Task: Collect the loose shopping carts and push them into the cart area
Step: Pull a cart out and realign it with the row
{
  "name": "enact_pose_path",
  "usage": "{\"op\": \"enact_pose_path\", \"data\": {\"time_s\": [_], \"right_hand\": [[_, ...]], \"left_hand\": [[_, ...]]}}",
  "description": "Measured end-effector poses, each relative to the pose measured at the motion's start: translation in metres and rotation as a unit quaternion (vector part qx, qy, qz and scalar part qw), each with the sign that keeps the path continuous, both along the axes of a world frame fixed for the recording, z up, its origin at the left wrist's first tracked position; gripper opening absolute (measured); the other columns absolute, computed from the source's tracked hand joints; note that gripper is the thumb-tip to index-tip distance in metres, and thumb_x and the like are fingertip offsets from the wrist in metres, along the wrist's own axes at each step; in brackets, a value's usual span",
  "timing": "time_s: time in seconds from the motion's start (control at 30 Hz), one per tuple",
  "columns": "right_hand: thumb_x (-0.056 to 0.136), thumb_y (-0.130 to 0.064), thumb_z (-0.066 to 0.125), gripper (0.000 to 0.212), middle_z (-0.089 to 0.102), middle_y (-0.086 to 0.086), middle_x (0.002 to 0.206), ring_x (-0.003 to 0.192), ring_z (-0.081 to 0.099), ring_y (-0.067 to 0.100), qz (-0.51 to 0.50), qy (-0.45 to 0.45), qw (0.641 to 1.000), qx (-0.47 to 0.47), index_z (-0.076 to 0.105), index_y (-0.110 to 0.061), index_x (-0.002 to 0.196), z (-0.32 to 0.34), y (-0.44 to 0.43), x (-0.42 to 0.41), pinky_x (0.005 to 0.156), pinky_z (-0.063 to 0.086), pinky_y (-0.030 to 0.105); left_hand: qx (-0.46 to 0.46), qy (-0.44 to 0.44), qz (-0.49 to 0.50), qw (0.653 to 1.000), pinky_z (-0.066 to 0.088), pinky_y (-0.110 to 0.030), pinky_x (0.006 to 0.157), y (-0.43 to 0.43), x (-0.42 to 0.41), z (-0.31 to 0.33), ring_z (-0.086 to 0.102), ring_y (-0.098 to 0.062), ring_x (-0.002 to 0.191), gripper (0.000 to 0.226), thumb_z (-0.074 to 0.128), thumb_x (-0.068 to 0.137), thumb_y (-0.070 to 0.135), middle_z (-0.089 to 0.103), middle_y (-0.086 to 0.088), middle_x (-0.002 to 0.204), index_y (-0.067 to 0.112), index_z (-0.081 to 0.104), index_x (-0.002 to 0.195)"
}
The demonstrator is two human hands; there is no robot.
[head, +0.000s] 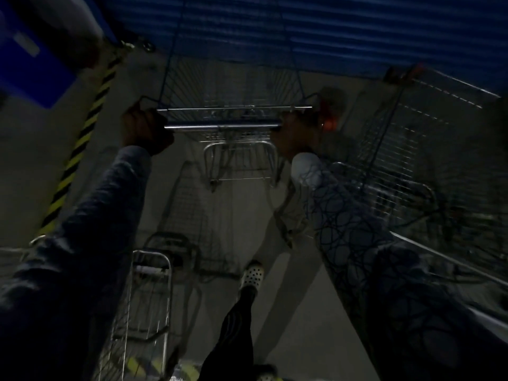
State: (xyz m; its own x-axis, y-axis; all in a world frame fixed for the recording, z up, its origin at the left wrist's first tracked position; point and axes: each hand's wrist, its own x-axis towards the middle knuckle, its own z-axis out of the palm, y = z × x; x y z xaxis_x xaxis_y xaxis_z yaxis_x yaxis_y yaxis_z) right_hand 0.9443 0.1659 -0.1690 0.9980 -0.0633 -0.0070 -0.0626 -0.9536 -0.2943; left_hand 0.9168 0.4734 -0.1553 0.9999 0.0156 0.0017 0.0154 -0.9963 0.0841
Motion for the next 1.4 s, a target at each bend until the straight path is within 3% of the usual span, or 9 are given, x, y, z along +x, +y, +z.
{"op": "enact_pose_path", "data": {"time_s": [0.2, 0.37, 0.47, 0.7, 0.87, 0.97, 1.03, 1.2, 1.4], "right_hand": [[0.085, -0.046, 0.060, 0.041, 0.069, 0.012, 0.118, 0.117, 0.058, 0.038, 0.032, 0.049, 0.998, -0.022, 0.069, -0.018, 0.115, -0.002, -0.006, -0.093, 0.113, 0.032, 0.050], [0.089, -0.047, 0.058, 0.043, 0.069, 0.014, 0.119, 0.121, 0.056, 0.038, 0.039, 0.053, 0.993, -0.097, 0.071, -0.018, 0.117, 0.011, -0.012, -0.182, 0.115, 0.022, 0.045], [0.086, -0.045, 0.058, 0.041, 0.072, 0.012, 0.110, 0.111, 0.063, 0.036, 0.036, 0.054, 0.994, -0.083, 0.072, -0.016, 0.112, 0.015, -0.010, -0.240, 0.109, 0.032, 0.044], [0.084, -0.046, 0.067, 0.041, 0.074, 0.012, 0.107, 0.107, 0.066, 0.036, 0.029, 0.056, 0.996, -0.064, 0.073, -0.015, 0.110, 0.022, -0.021, -0.347, 0.103, 0.044, 0.044], [0.096, -0.039, 0.053, 0.041, 0.068, 0.013, 0.127, 0.123, 0.059, 0.034, 0.027, 0.099, 0.989, -0.108, 0.065, -0.017, 0.128, 0.018, -0.057, -0.401, 0.119, 0.023, 0.047], [0.094, -0.042, 0.036, 0.049, 0.069, 0.012, 0.121, 0.120, 0.060, 0.035, -0.007, 0.109, 0.985, -0.136, 0.068, -0.014, 0.118, 0.017, -0.080, -0.438, 0.119, 0.020, 0.047], [0.093, -0.046, 0.044, 0.045, 0.070, 0.010, 0.119, 0.120, 0.059, 0.035, -0.024, 0.106, 0.985, -0.135, 0.069, -0.016, 0.116, 0.016, -0.091, -0.459, 0.118, 0.020, 0.046], [0.077, -0.048, 0.027, 0.064, 0.070, 0.013, 0.114, 0.119, 0.059, 0.036, -0.046, 0.135, 0.978, -0.151, 0.069, -0.014, 0.111, 0.026, -0.102, -0.501, 0.121, 0.012, 0.047], [0.087, -0.047, 0.038, 0.051, 0.070, 0.013, 0.114, 0.115, 0.060, 0.039, -0.041, 0.142, 0.967, -0.207, 0.071, -0.012, 0.108, 0.023, -0.123, -0.535, 0.113, 0.027, 0.053]], "left_hand": [[0.026, 0.002, 0.004, 1.000, 0.046, -0.053, 0.090, 0.007, -0.103, -0.017, 0.063, -0.052, 0.086, 0.069, 0.034, 0.066, 0.047, 0.067, -0.032, 0.084, -0.004, 0.074, 0.091], [0.025, 0.040, 0.000, 0.999, 0.051, -0.052, 0.088, 0.006, -0.196, -0.018, 0.063, -0.044, 0.061, 0.052, 0.041, 0.067, 0.041, 0.063, -0.024, 0.064, 0.002, 0.074, 0.077], [0.036, 0.018, -0.037, 0.999, 0.055, -0.052, 0.079, 0.010, -0.252, -0.015, 0.061, -0.041, 0.053, 0.052, 0.039, 0.067, 0.041, 0.059, -0.021, 0.056, 0.002, 0.073, 0.070], [0.074, 0.043, 0.008, 0.996, 0.052, -0.042, 0.090, -0.004, -0.329, 0.000, 0.069, -0.041, 0.084, 0.052, 0.048, 0.069, 0.050, 0.073, -0.019, 0.087, 0.015, 0.079, 0.091], [0.107, 0.052, -0.014, 0.993, 0.040, -0.035, 0.107, -0.036, -0.363, 0.001, 0.065, -0.032, 0.110, 0.047, 0.052, 0.081, 0.050, 0.074, -0.010, 0.105, 0.020, 0.075, 0.109], [0.118, 0.076, -0.047, 0.989, 0.035, -0.035, 0.112, -0.058, -0.385, 0.003, 0.062, -0.027, 0.116, 0.045, 0.055, 0.085, 0.051, 0.071, -0.005, 0.115, 0.024, 0.071, 0.117], [0.113, 0.082, -0.053, 0.989, 0.032, -0.035, 0.112, -0.074, -0.397, 0.008, 0.059, -0.025, 0.122, 0.041, 0.057, 0.090, 0.046, 0.067, -0.006, 0.124, 0.024, 0.068, 0.122], [0.123, 0.096, -0.099, 0.983, 0.018, -0.035, 0.122, -0.089, -0.427, 0.011, 0.059, -0.026, 0.122, 0.042, 0.054, 0.092, 0.043, 0.067, -0.007, 0.125, 0.021, 0.068, 0.123], [0.124, 0.096, -0.137, 0.978, 0.012, -0.039, 0.124, -0.106, -0.464, 0.008, 0.063, -0.024, 0.116, 0.041, 0.051, 0.090, 0.044, 0.071, -0.007, 0.117, 0.019, 0.069, 0.117]]}}
